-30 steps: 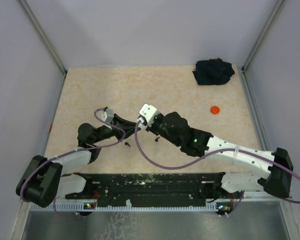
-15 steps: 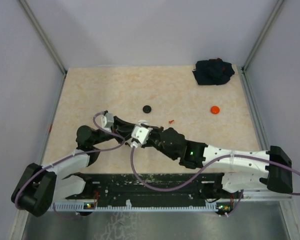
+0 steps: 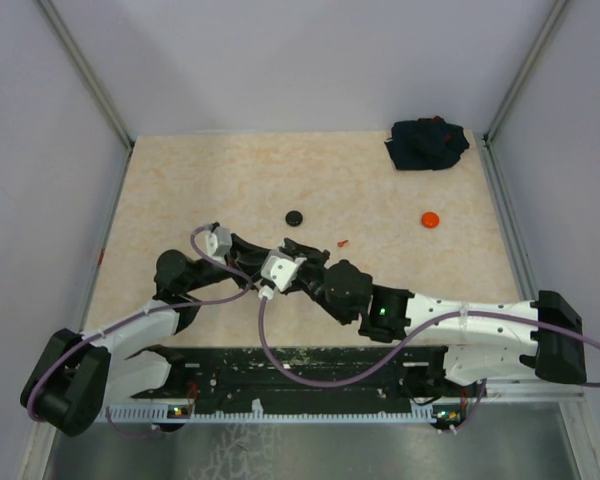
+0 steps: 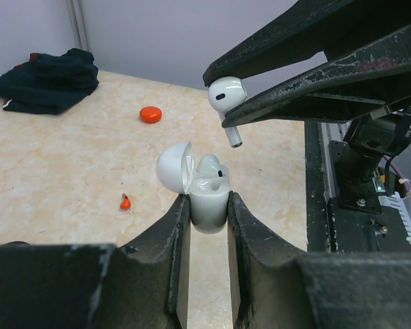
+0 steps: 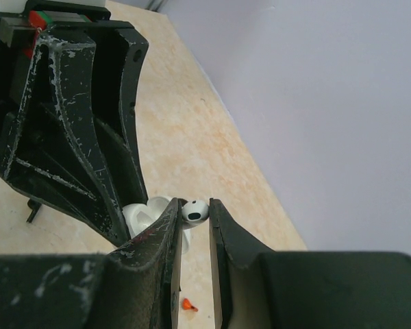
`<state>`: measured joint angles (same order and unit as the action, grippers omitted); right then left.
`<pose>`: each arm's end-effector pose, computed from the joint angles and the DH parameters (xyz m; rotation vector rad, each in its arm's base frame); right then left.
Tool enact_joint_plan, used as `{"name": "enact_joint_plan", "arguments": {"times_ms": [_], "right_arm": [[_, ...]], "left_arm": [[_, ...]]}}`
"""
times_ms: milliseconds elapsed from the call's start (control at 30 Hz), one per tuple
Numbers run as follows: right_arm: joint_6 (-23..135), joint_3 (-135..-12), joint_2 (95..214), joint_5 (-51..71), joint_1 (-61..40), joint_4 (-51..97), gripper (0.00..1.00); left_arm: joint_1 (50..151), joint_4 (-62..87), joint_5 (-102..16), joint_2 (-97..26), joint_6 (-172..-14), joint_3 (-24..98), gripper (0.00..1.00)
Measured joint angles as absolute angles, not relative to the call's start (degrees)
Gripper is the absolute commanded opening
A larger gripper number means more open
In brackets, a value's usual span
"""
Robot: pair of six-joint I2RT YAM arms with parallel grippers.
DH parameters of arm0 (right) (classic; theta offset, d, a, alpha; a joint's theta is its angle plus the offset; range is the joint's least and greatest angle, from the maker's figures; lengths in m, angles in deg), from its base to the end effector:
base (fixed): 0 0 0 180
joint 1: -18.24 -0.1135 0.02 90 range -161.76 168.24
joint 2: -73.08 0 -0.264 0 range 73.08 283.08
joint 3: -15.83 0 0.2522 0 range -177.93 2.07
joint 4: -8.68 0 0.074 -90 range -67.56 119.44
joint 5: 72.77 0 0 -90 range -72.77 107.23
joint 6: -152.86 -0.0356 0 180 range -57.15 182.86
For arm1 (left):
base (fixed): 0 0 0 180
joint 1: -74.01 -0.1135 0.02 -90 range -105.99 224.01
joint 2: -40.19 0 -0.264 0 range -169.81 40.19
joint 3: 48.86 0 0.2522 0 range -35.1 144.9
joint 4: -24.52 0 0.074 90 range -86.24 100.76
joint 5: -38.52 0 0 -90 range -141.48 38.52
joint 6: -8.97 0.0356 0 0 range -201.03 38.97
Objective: Insert the wireless bluetooth earbuds into the charging case
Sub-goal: Place the earbud in the charging case.
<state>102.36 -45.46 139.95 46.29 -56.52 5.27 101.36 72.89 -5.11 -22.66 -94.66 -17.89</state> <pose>0.0883 0.2582 0.3278 -1.0966 1.1711 0.0694 0.1731 -0.1185 0.2432 0.8757 1.1751 -1.1059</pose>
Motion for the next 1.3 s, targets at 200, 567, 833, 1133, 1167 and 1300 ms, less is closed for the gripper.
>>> {"name": "enact_joint_plan", "arguments": {"times_ms": [200,567,833,1133,1167,1300], "right_arm": [[103.32,-45.46,140.89,47.40,-57.06,5.53,0.14],[103.65,-45.15,142.35,49.11,-57.15,5.86,0.13],[104.00,-45.15,142.48,49.30,-57.35,5.71,0.13],[103.98,-45.15,142.48,48.82,-57.37,6.06,0.17],[103.96,-45.15,142.48,48.76,-57.37,6.19,0.17],[103.69,-45.15,142.46,48.41,-57.37,6.76,0.20]], "left_arm": [[101.41,72.91,-5.22,-22.53,-95.14,-17.89,0.00],[101.41,75.77,-5.15,-22.80,-98.18,-17.89,0.00],[101.41,77.17,-5.11,-23.60,-100.39,-17.89,0.00],[101.41,77.39,-5.96,-24.04,-103.21,-17.89,0.00],[101.41,77.37,-6.00,-24.13,-103.43,-17.89,0.00],[101.41,77.10,-6.03,-24.33,-104.58,-17.89,0.00]]}}
